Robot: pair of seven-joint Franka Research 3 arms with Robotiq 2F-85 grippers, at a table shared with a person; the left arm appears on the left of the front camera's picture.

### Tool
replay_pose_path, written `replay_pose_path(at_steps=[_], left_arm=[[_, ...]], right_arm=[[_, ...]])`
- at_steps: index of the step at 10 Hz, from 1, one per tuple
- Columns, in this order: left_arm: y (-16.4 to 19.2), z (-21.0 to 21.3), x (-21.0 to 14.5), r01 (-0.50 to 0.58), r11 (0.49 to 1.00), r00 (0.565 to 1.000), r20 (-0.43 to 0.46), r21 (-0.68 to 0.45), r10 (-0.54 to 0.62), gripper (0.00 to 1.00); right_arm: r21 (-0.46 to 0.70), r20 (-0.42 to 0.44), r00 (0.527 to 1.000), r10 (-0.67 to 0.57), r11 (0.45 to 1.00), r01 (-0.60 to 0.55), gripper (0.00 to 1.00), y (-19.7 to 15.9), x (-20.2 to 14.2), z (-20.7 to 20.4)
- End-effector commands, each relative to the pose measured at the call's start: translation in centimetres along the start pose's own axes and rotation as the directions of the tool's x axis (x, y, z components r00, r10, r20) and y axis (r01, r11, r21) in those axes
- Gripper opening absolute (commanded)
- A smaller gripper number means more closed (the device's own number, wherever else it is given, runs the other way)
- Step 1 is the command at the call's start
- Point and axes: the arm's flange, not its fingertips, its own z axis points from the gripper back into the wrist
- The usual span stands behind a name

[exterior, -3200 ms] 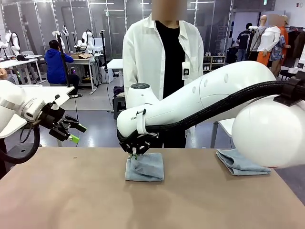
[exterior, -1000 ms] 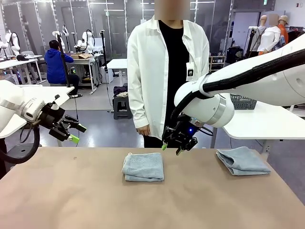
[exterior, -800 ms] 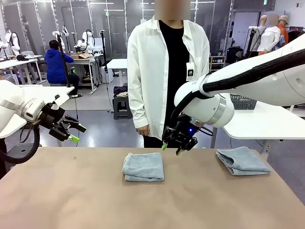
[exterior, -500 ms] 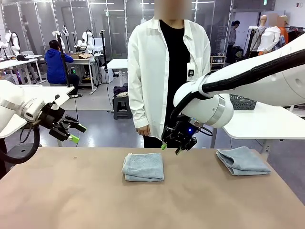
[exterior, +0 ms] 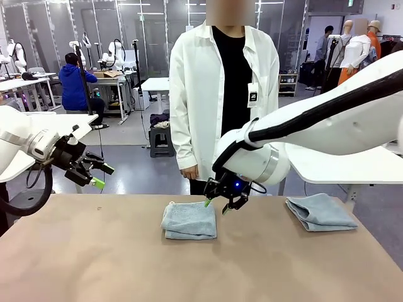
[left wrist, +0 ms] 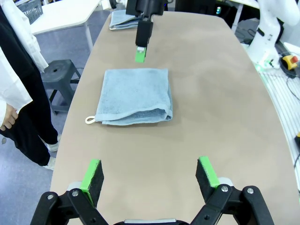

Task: Fold the towels and place them in the basket.
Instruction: Stack the folded Towel with hook on the right side of the table.

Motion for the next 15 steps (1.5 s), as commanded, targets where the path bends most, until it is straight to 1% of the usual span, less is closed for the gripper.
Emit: replay_pose_path(at_steps=[1,3,6,13,14,15], left_arm=[[-0.1,0.1,0.1,0.002,1.0,1.0,0.0,0.001,-0.002,1.0],[-0.1,0.1,0.1,0.002,1.0,1.0,0.0,0.001,-0.002,1.0],[-0.1,0.1,0.1,0.002,1.0,1.0,0.0,0.001,-0.002,1.0],[-0.1,0.1,0.1,0.002,1.0,1.0,0.0,0.001,-0.002,1.0],[-0.1,0.1,0.1,0.002,1.0,1.0,0.0,0.001,-0.002,1.0],[-0.1,0.1,0.1,0.002,1.0,1.0,0.0,0.001,-0.002,1.0]], right_arm=[[-0.019,0.024,0.999,-0.035,0.999,0.036,0.68,0.9,1.1,-1.5],[-0.042,0.016,0.999,-0.041,0.998,0.042,0.68,0.6,1.4,-2.9],[-0.059,0.005,0.999,-0.039,0.997,0.039,0.68,0.4,1.5,-3.5],[-0.017,-0.01,1.0,-0.018,1.0,0.018,0.68,0.0,1.8,-4.5],[-0.014,-0.01,1.0,-0.015,1.0,0.015,0.48,0.0,1.9,-4.5],[-0.011,-0.011,1.0,-0.016,1.0,0.016,0.48,0.0,1.9,-4.5]])
